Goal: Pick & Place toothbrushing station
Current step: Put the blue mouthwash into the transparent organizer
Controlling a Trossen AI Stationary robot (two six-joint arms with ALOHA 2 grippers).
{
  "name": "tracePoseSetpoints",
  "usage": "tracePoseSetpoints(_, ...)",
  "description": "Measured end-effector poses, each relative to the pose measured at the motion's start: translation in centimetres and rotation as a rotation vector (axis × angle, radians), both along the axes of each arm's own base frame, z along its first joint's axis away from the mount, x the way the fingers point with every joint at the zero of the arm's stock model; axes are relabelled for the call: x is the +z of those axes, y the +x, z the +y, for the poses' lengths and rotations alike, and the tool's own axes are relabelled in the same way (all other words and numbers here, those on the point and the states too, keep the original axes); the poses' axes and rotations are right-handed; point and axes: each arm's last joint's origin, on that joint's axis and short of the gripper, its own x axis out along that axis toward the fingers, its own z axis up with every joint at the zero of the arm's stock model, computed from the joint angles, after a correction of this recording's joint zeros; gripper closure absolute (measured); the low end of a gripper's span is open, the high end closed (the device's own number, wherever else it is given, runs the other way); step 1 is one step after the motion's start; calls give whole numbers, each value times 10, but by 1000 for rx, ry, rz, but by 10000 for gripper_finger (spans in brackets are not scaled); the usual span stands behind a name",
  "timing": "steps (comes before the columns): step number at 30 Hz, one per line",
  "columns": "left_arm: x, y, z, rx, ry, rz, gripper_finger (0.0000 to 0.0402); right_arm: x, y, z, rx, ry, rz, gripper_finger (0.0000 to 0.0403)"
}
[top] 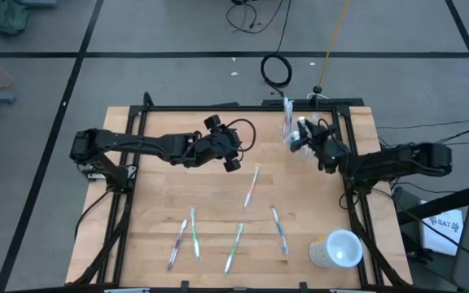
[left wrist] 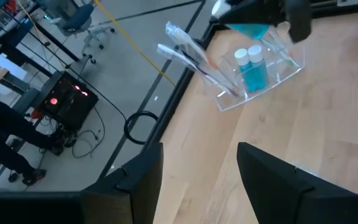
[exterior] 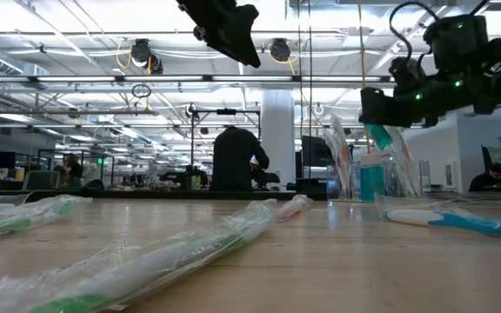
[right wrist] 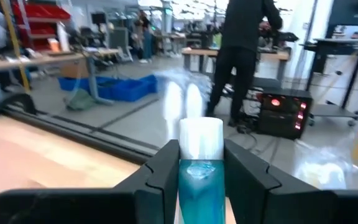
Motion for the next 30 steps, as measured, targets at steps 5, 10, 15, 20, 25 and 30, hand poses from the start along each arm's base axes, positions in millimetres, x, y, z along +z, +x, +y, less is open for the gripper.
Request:
tracePoseSetpoints(5,0,0,0,0,0,-1,190,-6,-2,-9,-46,17,27,307)
tracePoseSetpoints(10,0,0,0,0,1,0,190,-10,-3,-15,-74,43,12,303)
tracePoseSetpoints(15,0,0,0,0,2,1,190,-16,-3,-19,-47,81,-2,301)
tracePoseSetpoints(20,0,0,0,0,2,1,190,-21,-3,-23,-50,102,7,305)
tracePoseSetpoints(25,0,0,0,0,2,1,190,-22,-3,-24,-53,102,11,295)
tracePoseSetpoints(30,0,0,0,0,2,1,190,-22,-3,-24,-53,101,12,292)
